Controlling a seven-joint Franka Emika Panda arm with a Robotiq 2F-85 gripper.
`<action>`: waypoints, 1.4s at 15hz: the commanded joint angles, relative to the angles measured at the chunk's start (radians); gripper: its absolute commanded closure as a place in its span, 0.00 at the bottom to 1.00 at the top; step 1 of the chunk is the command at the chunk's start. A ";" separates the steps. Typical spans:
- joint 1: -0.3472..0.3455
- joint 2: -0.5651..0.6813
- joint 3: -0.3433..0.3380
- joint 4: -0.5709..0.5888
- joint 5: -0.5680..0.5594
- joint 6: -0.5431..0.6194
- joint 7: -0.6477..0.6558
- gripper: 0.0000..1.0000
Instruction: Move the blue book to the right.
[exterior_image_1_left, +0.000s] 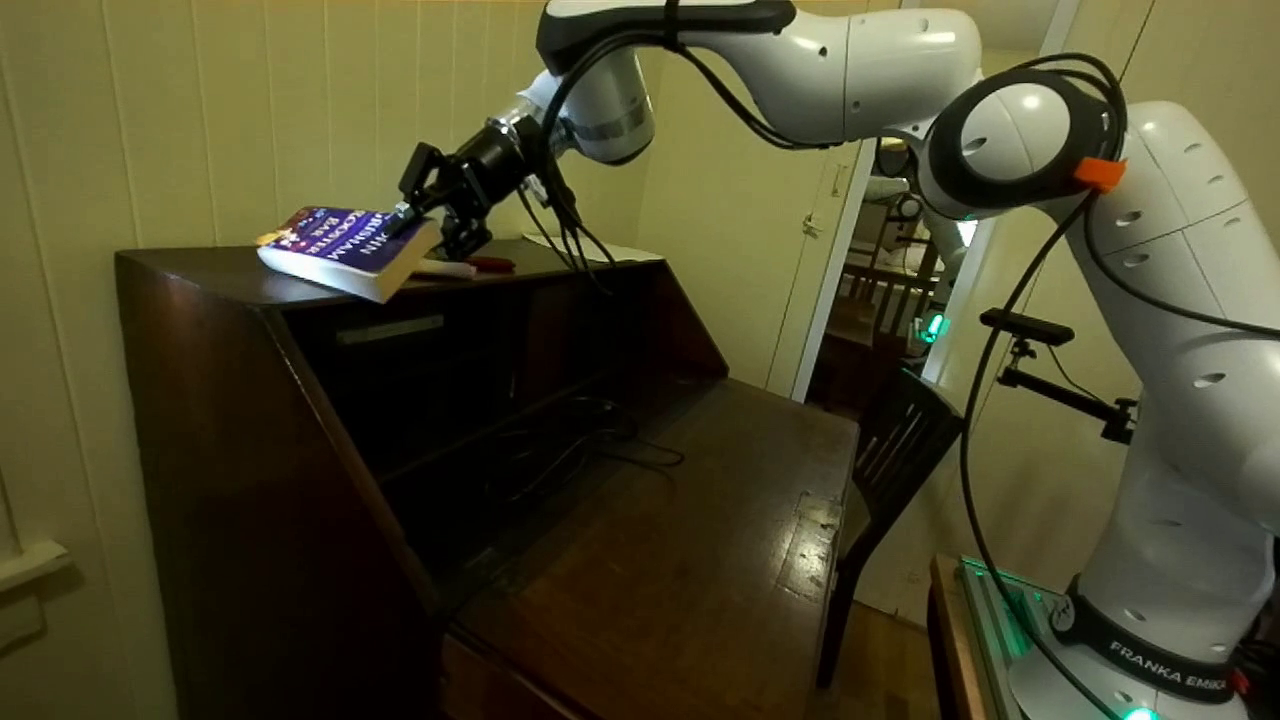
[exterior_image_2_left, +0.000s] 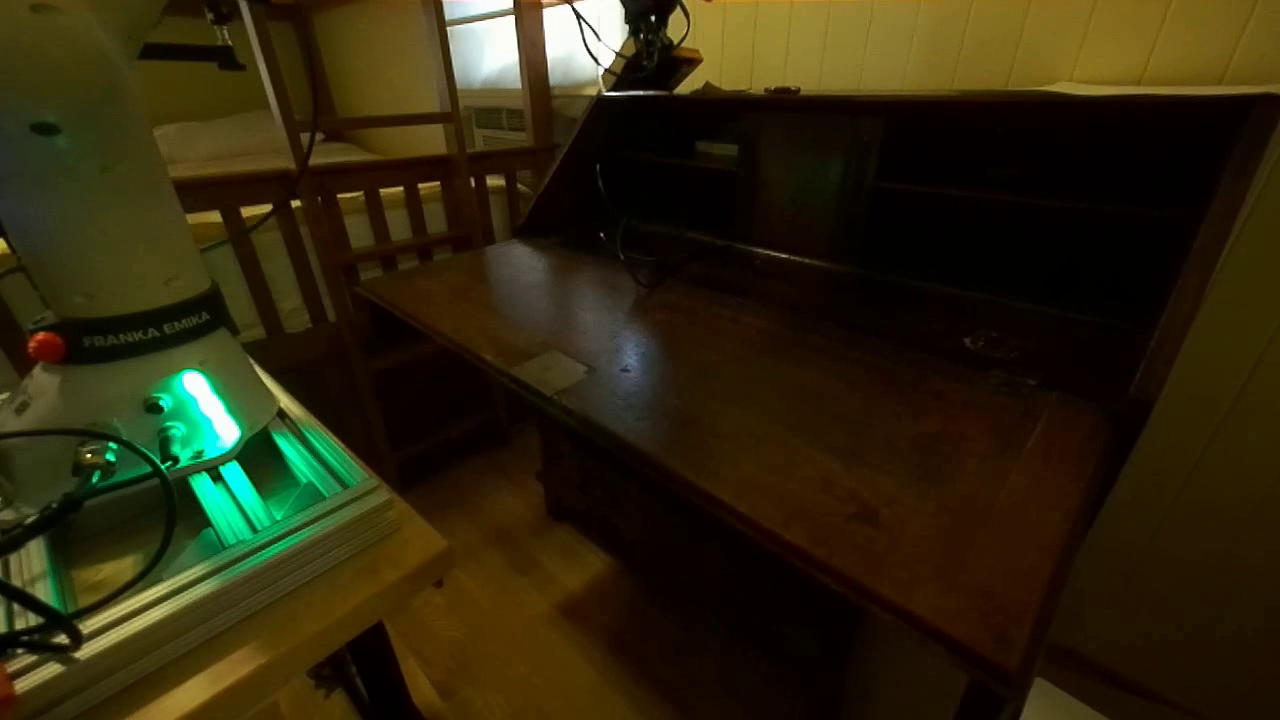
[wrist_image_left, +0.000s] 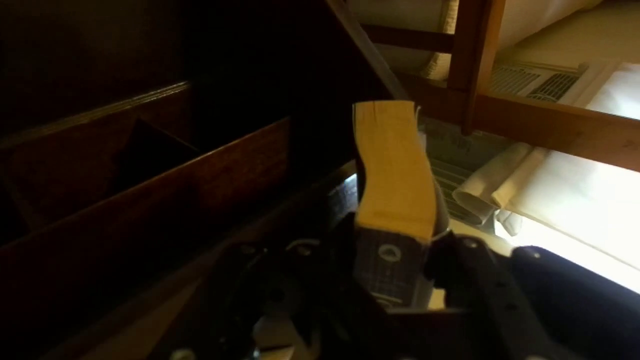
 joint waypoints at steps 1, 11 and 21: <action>0.006 -0.191 -0.025 -0.120 -0.082 -0.060 -0.015 0.92; 0.083 -0.590 -0.069 -0.528 -0.543 -0.158 0.191 0.92; 0.099 -0.736 -0.079 -0.933 -0.654 -0.046 0.662 0.92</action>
